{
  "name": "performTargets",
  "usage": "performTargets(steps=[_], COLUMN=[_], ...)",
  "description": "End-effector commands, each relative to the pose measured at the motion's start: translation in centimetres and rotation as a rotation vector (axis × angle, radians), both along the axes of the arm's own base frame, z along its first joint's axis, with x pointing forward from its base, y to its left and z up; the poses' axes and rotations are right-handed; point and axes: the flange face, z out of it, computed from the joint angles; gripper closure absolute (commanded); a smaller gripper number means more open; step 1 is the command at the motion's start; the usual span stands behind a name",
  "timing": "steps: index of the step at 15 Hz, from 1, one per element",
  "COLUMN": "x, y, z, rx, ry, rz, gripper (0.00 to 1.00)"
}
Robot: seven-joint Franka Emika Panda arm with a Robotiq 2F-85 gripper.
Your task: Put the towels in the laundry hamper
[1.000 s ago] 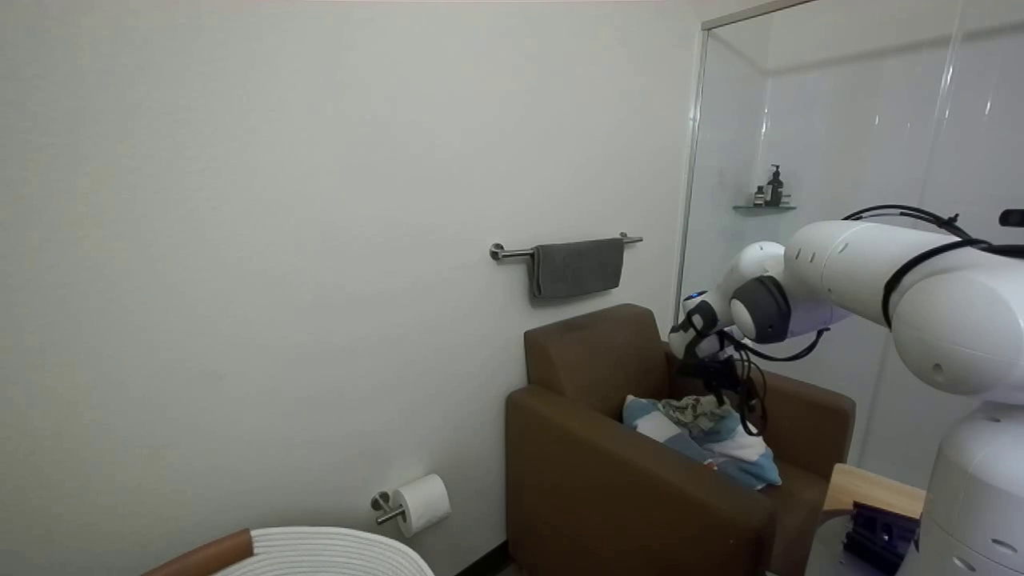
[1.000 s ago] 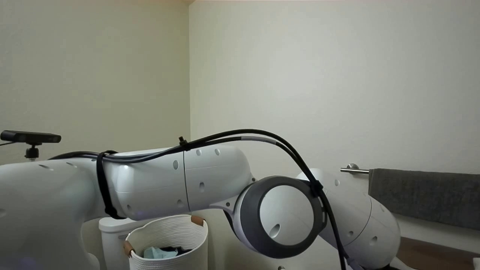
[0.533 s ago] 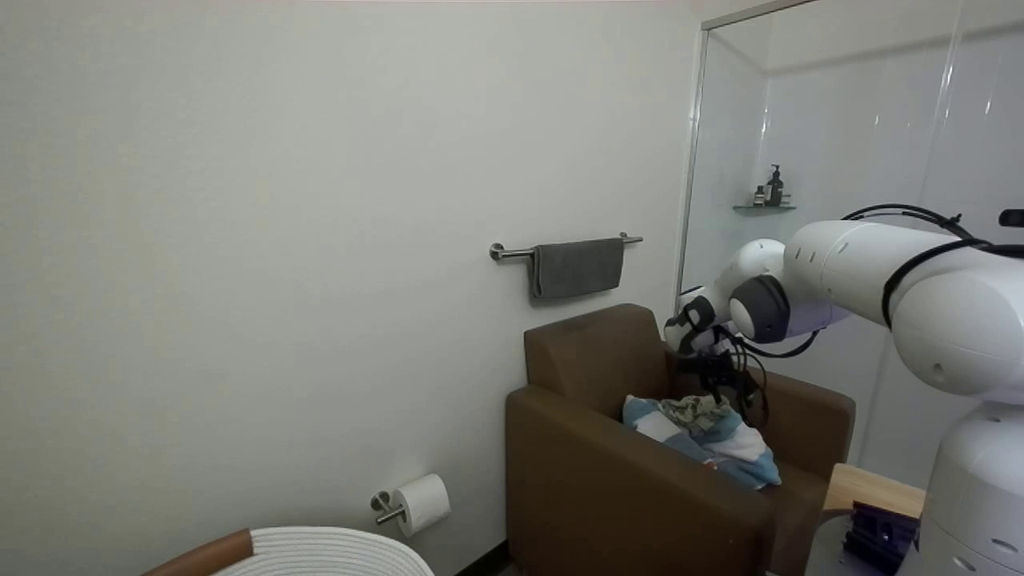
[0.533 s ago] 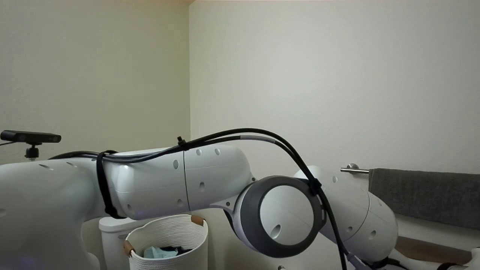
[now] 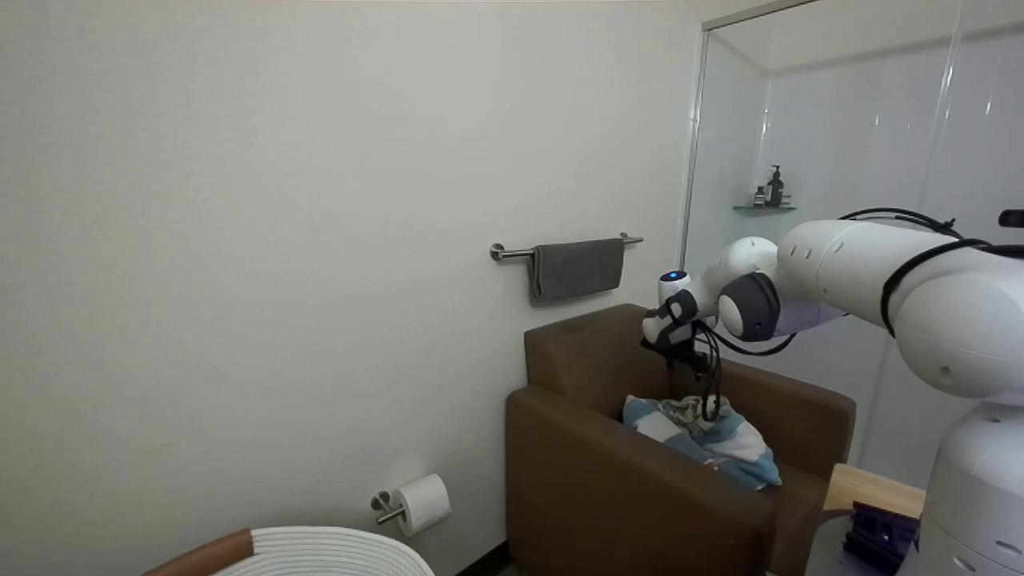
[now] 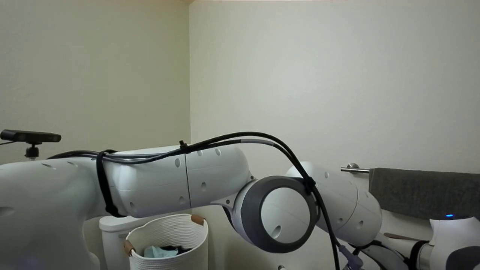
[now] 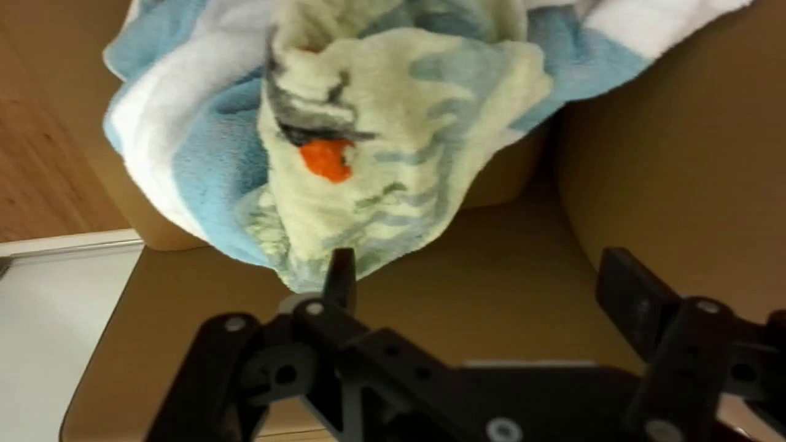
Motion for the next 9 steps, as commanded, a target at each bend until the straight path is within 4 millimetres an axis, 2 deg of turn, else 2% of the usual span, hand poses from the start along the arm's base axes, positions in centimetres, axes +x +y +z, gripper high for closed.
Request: performTargets(steps=[1,7,9], x=[-1.8,-7.2,-8.4], y=[-0.9,-2.4,-2.6], z=[-1.5,-5.5,-6.3], rx=[-0.025,0.040,0.050], ry=[-0.083,-0.087,-0.092], rz=[-0.076,-0.183,-0.204], gripper=[0.00,0.00,0.00])
